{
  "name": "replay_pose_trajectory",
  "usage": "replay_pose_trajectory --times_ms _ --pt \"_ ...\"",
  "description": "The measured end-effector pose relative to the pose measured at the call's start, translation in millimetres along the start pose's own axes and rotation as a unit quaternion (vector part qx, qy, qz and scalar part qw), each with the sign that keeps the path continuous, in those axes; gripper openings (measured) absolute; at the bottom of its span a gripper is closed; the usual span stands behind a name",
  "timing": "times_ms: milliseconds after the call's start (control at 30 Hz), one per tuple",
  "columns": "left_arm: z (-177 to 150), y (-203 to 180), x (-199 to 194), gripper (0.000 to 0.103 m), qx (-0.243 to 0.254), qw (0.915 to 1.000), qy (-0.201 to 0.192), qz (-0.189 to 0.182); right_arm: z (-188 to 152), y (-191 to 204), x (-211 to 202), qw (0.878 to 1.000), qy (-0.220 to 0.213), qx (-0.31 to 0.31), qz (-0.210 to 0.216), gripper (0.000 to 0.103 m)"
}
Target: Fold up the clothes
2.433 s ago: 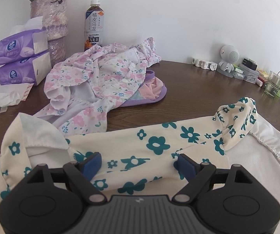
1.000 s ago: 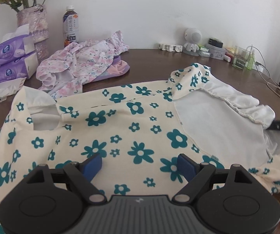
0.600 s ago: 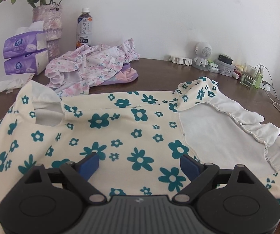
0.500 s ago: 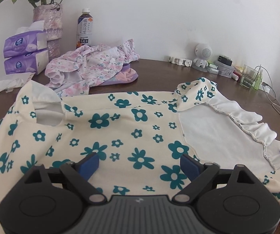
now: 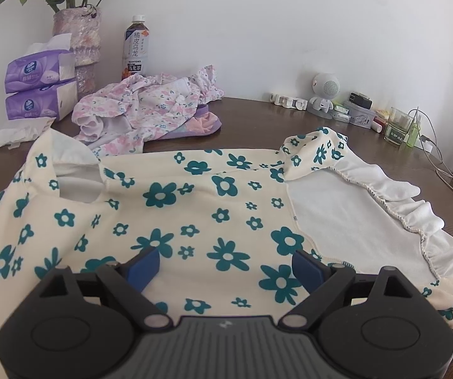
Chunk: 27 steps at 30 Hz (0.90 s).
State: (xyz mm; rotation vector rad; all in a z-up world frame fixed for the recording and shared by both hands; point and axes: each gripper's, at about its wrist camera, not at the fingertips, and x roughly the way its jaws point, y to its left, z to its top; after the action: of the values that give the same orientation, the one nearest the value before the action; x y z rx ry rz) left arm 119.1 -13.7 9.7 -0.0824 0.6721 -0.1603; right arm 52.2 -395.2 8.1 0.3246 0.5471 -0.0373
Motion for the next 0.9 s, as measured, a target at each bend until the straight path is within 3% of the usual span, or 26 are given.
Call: replay_pose_trajectory --times_ms 33,100,133,167,367,500,600,733,800,867,900 --pt "-0.1 0.0 -0.1 0.091 -0.001 1.0 0.0 0.0 -1.1 4.4 -5.6 1.0 0.003 -0.009 0.019 0.009" --pt "-0.4 0.1 -0.3 0.091 -0.002 1.0 -0.001 -0.001 -9.4 19.7 -11.1 0.999 0.018 -0.038 0.03 0.027" --pt "-0.4 0.4 -0.5 0.09 -0.003 1.0 -0.002 -0.002 -13.7 27.4 -13.7 0.998 0.026 -0.053 0.035 0.045" --pt "-0.5 0.8 -0.7 0.091 -0.004 1.0 -0.002 -0.003 -20.2 33.9 -15.2 0.997 0.033 -0.064 0.037 0.049" --pt "-1.1 -0.6 -1.1 0.091 0.003 1.0 0.0 -0.002 -37.6 68.1 -11.8 0.985 0.069 -0.142 0.072 0.049" --pt "-1.6 0.4 -1.5 0.091 0.003 1.0 0.0 -0.005 -41.2 89.4 -5.5 0.97 0.092 -0.2 0.103 0.049" --pt "-2.0 0.5 -1.8 0.091 0.004 1.0 -0.001 -0.006 -37.5 97.0 8.2 0.956 0.119 -0.252 0.092 0.049" --pt "-2.3 3.0 -3.4 0.091 -0.001 0.9999 -0.002 -0.012 -33.4 96.3 24.3 0.942 0.158 -0.274 0.112 0.048" --pt "-1.6 6.2 -7.1 0.09 -0.01 0.9998 0.001 -0.019 -31.5 96.1 26.2 0.937 0.17 -0.279 0.121 0.038" --pt "-1.0 10.4 -14.5 0.09 -0.016 0.9995 0.004 -0.027 -27.8 96.6 23.8 0.934 0.178 -0.282 0.127 0.02" --pt "-1.4 11.5 -21.2 0.09 -0.01 0.9996 -0.001 -0.028 -27.9 99.1 21.7 0.93 0.182 -0.292 0.129 0.018"
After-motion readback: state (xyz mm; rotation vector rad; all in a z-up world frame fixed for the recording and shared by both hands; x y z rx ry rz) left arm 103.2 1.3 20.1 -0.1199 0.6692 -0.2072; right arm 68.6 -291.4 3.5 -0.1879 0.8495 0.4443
